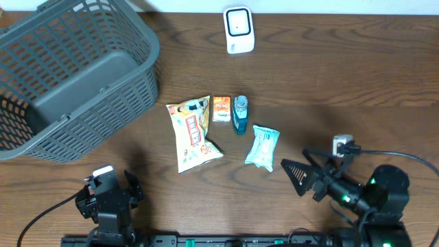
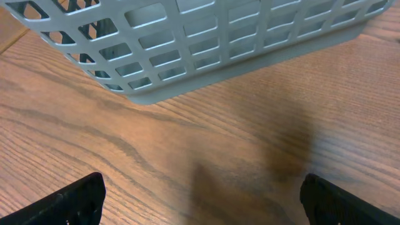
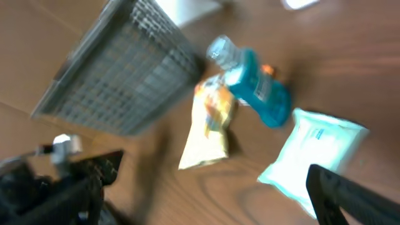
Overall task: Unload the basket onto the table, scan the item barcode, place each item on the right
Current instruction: 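Reach the right gripper toward the teal bottle beside the wipes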
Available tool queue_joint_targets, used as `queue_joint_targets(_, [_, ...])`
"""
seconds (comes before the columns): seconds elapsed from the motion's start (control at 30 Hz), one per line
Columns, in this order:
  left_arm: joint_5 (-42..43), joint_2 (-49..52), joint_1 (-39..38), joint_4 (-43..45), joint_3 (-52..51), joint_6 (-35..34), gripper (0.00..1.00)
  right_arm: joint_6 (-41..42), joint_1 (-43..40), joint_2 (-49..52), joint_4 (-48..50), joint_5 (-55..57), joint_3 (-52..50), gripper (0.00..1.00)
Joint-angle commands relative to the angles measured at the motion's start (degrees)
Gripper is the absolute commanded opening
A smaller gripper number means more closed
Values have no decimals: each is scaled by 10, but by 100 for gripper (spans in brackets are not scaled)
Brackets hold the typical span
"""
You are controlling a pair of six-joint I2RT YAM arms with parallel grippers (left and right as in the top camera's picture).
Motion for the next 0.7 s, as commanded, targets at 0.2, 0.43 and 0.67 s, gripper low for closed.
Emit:
queue_joint_targets(0.2, [8,-4,-1,-25,-10,-7,100,-93,59,62,-84,171,110,99])
queue_joint_targets(0.43, [8,-4,-1,-25,-10,-7,100,-93,89,63,-96,203,110,99])
queue_joint_targets(0.67, [8,-4,-1,-25,-11,-7,100,-90,89,63,-97,198,110,99])
